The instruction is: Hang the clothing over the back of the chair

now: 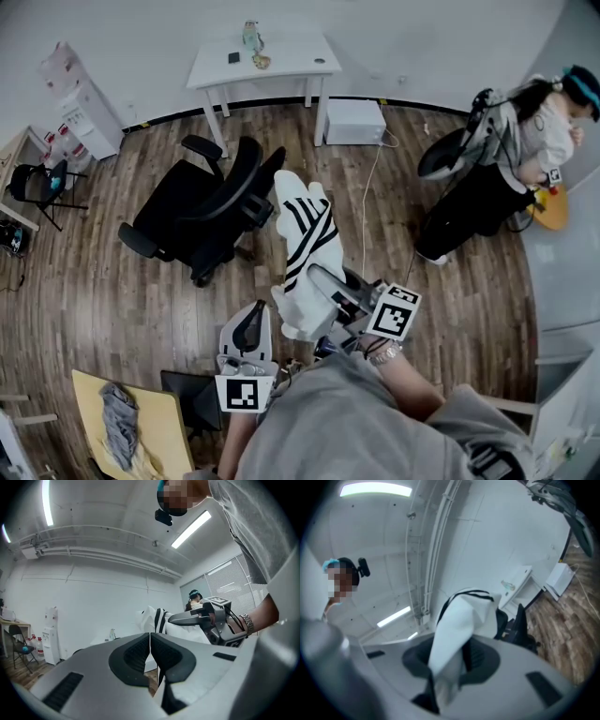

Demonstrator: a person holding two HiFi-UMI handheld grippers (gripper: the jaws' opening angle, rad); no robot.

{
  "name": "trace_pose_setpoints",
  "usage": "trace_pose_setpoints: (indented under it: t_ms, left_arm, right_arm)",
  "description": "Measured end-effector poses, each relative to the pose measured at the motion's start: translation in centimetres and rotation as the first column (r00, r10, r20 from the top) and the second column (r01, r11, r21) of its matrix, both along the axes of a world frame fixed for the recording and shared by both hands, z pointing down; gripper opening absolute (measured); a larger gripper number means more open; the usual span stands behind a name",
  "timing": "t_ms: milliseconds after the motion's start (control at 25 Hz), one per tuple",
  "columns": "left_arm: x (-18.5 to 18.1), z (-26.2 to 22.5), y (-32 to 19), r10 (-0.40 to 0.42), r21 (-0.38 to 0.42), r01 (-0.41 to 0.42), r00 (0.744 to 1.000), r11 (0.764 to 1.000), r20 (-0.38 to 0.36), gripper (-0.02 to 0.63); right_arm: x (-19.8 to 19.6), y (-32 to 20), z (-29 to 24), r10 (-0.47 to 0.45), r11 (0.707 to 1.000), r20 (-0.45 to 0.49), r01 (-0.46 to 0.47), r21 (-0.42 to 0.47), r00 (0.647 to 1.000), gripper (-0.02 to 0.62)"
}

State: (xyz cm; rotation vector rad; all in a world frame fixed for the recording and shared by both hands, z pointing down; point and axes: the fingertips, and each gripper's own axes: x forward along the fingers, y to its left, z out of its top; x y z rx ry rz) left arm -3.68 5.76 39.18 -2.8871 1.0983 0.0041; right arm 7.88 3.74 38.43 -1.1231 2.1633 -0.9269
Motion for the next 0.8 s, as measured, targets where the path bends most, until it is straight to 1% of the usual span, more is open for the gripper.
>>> trace_pose_setpoints:
  t_ms: [80,160,280,400,520,800]
  left_arm:
    - [0.2,0.1,-1.0,-0.005,-0.006,0.005,1.0,1.0,0.005,0.041]
    - [0.3,-0.3,-2.7,-0.019,-0.024,0.019,1.0,1.0,-0.009,0.041]
    - [0.8,-1.3,-6.3,-0.045,-0.057,0.044,0.999,0.997,-0.019,0.041]
    - [1.4,-1.7,-8.4,-0.056,-0.054,0.055,0.998,0.997,-0.013,0.041]
    - [1.7,-1.6,-9.0,-0.063,-0.046,0.062,0.998,0.997,-0.01,0.041]
    - [2.0,-1.1,-8.6,-0.079,-0.005,0.079,0.997,0.997,-0.009,0.041]
  right_arm:
    - [0.1,-1.2,-0.1,-0.003,1.0,0.009,0.003,0.0,1.0,0.11]
    - [0.3,-2.9,-0.4,-0.01,1.0,0.011,0.01,-0.004,1.0,0.11]
    - [0.8,-6.9,-1.2,-0.028,0.999,0.005,0.028,-0.017,1.0,0.11]
    - [1.4,-9.1,-1.7,-0.04,0.999,0.003,0.04,-0.022,0.999,0.11]
    - [1.5,-9.7,-2.0,-0.053,0.999,-0.008,0.053,-0.009,0.999,0.11]
    - [1.4,-10.0,-2.0,-0.084,0.996,-0.031,0.085,0.039,0.996,0.112]
